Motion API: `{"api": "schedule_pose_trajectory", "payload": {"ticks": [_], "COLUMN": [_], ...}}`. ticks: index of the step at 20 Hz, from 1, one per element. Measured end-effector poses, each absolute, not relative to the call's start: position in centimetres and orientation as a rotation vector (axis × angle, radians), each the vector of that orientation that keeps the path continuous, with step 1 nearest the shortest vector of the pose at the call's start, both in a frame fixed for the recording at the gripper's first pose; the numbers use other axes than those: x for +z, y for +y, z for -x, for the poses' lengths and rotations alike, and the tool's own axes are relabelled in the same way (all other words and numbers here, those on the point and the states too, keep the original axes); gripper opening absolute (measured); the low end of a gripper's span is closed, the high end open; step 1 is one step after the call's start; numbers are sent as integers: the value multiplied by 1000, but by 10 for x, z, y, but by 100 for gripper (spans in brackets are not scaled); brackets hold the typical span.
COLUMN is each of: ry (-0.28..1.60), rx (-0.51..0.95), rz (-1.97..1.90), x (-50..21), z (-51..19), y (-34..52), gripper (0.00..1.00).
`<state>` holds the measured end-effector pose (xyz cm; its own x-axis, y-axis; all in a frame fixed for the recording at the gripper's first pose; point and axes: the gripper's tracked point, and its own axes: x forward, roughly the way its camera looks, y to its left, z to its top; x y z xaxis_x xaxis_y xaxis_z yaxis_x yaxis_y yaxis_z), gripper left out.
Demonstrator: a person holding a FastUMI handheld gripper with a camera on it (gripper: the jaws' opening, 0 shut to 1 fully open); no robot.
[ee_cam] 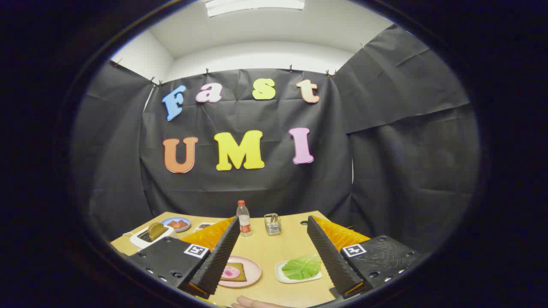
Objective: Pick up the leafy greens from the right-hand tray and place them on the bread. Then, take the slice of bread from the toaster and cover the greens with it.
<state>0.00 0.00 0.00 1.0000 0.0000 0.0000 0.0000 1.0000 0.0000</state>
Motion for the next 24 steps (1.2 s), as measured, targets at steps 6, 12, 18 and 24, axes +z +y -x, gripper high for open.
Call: {"api": "schedule_pose_trajectory", "payload": {"ticks": [6, 12, 18, 24], "ry": [22, 20, 50, 189], "rx": [11, 32, 40, -14], "rz": [14, 32, 98, 133], "x": [-4, -4, -34, -105], "z": [-1, 1, -22, -80], "y": [0, 7, 0, -45], "gripper": [97, 97, 97, 95]}}
